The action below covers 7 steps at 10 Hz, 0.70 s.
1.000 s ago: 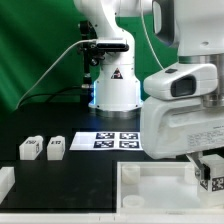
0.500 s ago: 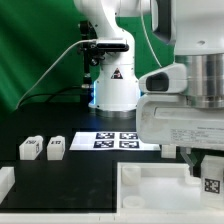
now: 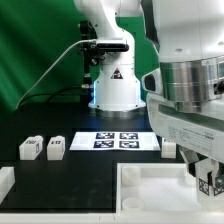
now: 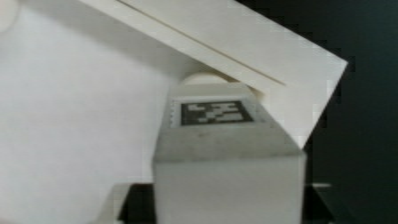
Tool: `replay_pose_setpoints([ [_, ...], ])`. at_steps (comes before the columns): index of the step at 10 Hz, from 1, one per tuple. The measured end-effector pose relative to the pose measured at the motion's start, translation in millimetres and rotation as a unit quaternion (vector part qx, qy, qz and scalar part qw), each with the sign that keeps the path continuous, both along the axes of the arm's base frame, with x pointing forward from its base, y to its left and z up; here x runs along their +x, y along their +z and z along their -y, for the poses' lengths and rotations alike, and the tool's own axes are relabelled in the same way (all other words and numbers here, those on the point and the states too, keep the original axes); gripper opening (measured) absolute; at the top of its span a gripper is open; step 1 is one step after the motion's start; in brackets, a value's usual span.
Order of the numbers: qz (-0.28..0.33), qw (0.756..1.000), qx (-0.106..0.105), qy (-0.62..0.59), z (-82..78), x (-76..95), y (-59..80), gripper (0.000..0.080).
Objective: Assemble one leg
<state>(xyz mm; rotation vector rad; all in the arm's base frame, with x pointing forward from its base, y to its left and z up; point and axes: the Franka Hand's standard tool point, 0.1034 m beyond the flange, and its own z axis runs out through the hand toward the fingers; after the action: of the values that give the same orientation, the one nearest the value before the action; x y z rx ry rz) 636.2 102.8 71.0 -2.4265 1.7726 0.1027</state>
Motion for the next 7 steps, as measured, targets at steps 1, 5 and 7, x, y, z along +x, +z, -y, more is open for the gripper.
replay_pose_setpoints([
  [1,-0.01,0.998,0.003,-0.056,-0.2,-0.9,-0.1,0.0294],
  [5,-0.012,0.964,0.032,-0.263,-5.5,-8.1,-0.5,0.0294],
  [7,-0.008,0.972,0.03,-0.234,-6.5,-8.7,-1.4,0.0453],
])
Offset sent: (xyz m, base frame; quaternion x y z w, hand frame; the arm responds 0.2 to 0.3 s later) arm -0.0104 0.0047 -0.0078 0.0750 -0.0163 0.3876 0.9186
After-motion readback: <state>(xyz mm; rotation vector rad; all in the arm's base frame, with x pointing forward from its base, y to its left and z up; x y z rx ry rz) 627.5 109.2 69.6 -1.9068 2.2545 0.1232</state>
